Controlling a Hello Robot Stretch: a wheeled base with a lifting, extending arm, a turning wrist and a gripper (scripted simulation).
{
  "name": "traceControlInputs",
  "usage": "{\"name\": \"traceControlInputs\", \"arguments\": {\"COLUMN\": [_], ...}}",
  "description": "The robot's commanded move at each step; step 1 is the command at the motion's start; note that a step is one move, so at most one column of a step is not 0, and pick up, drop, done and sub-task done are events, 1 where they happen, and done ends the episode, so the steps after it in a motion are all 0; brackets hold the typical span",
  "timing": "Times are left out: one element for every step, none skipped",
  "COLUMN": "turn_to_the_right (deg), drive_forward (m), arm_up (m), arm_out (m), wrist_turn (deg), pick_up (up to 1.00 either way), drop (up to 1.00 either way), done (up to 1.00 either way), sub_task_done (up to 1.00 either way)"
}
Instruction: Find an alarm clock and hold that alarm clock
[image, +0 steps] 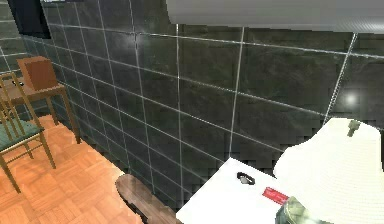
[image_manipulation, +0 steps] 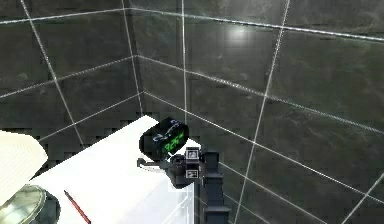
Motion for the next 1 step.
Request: {"name": "traceControlInputs", "arguments": {"turn_to_the_right": [0.0], "drive_forward": [0.0], "arm_up": [0.0], "arm_out": [0.0], "wrist_turn": [0.0], "pick_up": [1.0], "drop": [0.0], "done": [0.0], "sub_task_done": [0.0]}}
